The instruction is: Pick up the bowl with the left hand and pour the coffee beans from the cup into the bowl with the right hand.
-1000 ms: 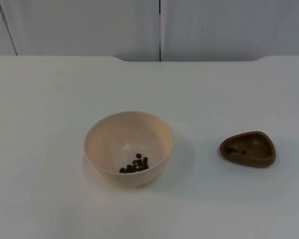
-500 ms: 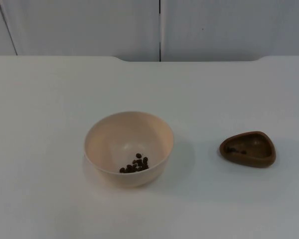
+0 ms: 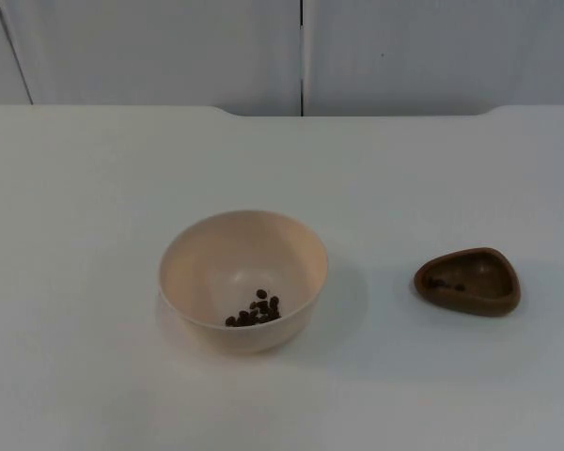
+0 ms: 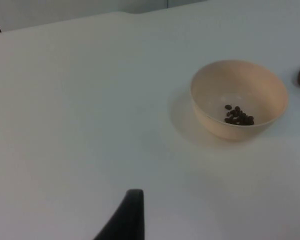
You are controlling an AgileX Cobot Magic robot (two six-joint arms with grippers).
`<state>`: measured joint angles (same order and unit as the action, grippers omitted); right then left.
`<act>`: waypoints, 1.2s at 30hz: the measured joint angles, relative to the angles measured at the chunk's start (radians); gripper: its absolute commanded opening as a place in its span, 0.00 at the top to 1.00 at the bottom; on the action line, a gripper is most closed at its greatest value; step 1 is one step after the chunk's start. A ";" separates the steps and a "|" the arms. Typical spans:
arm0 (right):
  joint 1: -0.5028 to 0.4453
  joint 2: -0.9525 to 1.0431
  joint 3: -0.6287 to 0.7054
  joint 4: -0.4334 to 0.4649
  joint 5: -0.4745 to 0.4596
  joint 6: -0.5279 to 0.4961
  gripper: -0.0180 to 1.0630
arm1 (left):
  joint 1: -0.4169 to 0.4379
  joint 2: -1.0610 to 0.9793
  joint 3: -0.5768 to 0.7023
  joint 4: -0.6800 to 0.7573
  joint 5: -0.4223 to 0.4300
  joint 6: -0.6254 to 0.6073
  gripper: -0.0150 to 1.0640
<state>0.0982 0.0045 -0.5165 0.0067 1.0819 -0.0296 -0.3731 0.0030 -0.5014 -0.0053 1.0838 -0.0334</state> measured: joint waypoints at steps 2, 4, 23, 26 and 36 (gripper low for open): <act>-0.002 0.000 0.000 0.000 0.000 0.000 0.01 | 0.000 0.000 0.000 0.000 0.000 0.000 0.01; -0.002 0.000 0.000 0.002 0.000 0.000 0.01 | 0.000 0.000 0.000 0.000 0.000 0.000 0.01; -0.002 0.000 0.000 0.002 0.000 0.000 0.01 | 0.153 0.000 0.000 0.000 0.000 0.000 0.01; -0.002 0.000 0.000 0.002 0.000 0.000 0.01 | 0.206 0.000 0.000 0.000 0.000 0.000 0.01; -0.002 0.000 0.000 0.002 0.000 0.000 0.01 | 0.343 0.000 0.000 0.000 0.000 0.000 0.01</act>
